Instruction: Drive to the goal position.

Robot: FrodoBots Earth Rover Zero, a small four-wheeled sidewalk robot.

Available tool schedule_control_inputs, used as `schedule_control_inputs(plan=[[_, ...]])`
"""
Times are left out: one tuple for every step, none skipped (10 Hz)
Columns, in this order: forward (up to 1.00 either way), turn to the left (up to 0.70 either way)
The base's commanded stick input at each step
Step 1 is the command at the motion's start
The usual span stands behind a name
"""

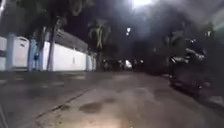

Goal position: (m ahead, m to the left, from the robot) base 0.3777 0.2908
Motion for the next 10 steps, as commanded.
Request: schedule_control_inputs(plan=[[0.7,0.0],[0.7,0.0],[0.7,0.0],[0.7,0.0],[0.7,0.0],[0.7,0.0],[0.7,0.0],[0.7,0.0],[0.7,0.0],[0.7,0.0]])
